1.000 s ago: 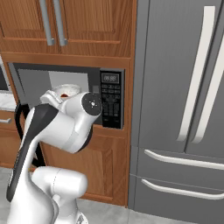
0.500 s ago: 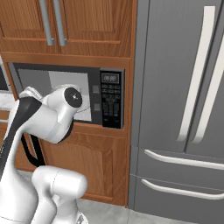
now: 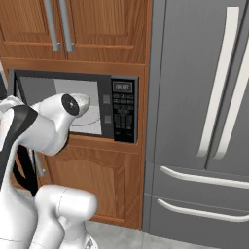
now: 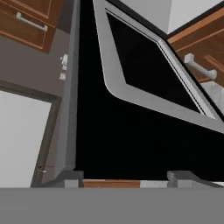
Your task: The microwave is finished heating the shrimp and tomato. Take the bowl containing the food and place it on the dining counter.
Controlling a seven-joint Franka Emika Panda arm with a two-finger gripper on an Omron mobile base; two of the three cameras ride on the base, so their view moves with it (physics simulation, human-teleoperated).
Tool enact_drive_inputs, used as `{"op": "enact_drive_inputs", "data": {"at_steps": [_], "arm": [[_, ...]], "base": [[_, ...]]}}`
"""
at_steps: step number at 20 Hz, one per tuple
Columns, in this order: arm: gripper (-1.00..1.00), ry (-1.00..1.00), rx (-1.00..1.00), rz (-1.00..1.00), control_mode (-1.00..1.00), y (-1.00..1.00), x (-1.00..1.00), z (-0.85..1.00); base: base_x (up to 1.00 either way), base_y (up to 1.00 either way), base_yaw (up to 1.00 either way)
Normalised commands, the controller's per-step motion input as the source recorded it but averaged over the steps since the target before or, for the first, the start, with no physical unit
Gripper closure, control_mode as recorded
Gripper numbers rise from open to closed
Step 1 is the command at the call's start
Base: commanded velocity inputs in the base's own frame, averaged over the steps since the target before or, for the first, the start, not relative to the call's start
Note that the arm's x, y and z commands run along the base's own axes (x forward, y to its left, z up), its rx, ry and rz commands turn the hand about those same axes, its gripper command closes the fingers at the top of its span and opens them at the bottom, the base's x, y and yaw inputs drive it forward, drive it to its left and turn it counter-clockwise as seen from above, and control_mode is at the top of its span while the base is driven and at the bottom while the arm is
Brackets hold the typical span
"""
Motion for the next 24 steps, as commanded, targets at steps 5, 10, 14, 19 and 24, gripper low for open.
{"op": "enact_drive_inputs", "data": {"at_steps": [5, 10, 14, 19, 24], "arm": [[-1.0, 0.0, 0.03, 0.08, -1.0, -0.06, 0.0, 0.03], [-1.0, 0.0, 0.15, 0.0, -1.0, -0.71, 0.02, 0.06], [-1.0, 0.0, 0.01, 0.0, -1.0, -0.04, 0.45, -0.22], [-1.0, 0.0, -0.02, 0.0, -1.0, 0.58, 0.65, -0.27], [-1.0, 0.03, -0.01, 0.03, -1.0, 0.96, 0.14, -0.01]], "base": [[0.0, 0.0, 0.0], [0.0, 0.0, 0.0], [0.0, 0.0, 0.0], [0.0, 0.0, 0.0], [0.0, 0.0, 0.0]]}}
